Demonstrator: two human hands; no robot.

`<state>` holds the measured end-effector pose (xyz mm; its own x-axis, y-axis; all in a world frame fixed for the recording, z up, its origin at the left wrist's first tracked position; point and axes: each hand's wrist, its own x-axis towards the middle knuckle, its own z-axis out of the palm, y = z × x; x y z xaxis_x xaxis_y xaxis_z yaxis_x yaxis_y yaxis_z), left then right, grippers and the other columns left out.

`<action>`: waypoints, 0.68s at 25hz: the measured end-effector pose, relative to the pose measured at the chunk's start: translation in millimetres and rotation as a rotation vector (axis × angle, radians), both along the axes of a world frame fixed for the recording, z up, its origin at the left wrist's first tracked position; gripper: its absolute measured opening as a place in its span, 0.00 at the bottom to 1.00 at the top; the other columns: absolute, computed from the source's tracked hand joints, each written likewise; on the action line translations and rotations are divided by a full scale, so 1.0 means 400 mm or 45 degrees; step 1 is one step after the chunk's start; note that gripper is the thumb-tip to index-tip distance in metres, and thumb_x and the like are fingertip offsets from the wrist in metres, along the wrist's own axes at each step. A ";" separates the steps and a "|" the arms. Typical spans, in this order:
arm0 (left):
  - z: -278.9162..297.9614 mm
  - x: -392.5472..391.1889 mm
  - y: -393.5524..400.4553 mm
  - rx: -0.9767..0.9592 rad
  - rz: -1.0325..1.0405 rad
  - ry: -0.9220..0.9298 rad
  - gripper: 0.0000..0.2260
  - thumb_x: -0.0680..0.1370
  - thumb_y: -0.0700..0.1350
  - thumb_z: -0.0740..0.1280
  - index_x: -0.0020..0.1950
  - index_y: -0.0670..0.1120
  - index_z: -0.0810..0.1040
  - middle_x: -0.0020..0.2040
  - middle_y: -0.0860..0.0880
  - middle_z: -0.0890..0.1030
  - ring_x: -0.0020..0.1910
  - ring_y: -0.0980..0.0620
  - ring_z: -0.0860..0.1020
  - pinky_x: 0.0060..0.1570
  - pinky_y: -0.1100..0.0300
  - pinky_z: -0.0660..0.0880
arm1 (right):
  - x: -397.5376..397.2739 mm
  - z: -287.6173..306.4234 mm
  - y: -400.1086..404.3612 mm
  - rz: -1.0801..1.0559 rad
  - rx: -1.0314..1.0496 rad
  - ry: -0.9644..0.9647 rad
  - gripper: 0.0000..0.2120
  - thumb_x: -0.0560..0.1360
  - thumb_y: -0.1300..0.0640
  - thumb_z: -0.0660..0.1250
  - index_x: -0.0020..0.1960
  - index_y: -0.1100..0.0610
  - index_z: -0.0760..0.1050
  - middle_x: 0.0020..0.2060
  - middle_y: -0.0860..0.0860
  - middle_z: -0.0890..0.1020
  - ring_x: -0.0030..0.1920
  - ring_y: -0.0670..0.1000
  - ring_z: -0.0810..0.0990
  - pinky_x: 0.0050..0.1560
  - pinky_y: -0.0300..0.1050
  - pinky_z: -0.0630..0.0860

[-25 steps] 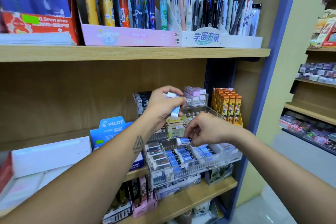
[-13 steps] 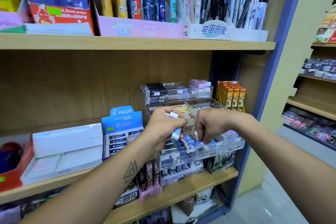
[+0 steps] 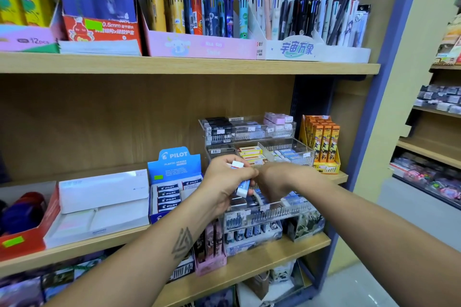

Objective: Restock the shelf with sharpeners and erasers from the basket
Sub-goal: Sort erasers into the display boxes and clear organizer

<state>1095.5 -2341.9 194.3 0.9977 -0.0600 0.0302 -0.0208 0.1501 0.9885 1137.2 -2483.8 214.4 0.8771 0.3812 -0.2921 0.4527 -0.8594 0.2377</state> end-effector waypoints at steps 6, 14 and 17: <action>-0.015 0.011 0.007 -0.060 0.210 -0.005 0.07 0.73 0.33 0.74 0.39 0.41 0.78 0.35 0.40 0.79 0.28 0.46 0.76 0.25 0.58 0.77 | -0.038 0.059 -0.056 -0.181 0.995 0.263 0.11 0.75 0.69 0.68 0.56 0.61 0.81 0.43 0.59 0.86 0.40 0.54 0.84 0.38 0.42 0.80; -0.029 0.020 -0.010 -0.086 0.381 -0.028 0.07 0.73 0.37 0.74 0.39 0.44 0.77 0.37 0.40 0.80 0.32 0.46 0.76 0.29 0.57 0.74 | -0.092 0.032 -0.007 -0.373 1.809 0.678 0.26 0.70 0.73 0.73 0.65 0.65 0.71 0.40 0.67 0.81 0.40 0.59 0.84 0.45 0.49 0.84; -0.022 0.004 0.000 -0.108 0.306 -0.008 0.05 0.75 0.33 0.71 0.43 0.39 0.76 0.38 0.37 0.79 0.28 0.46 0.78 0.33 0.46 0.82 | -0.094 0.033 -0.028 -0.382 1.820 0.603 0.24 0.68 0.76 0.73 0.62 0.63 0.78 0.40 0.63 0.78 0.41 0.59 0.84 0.43 0.48 0.84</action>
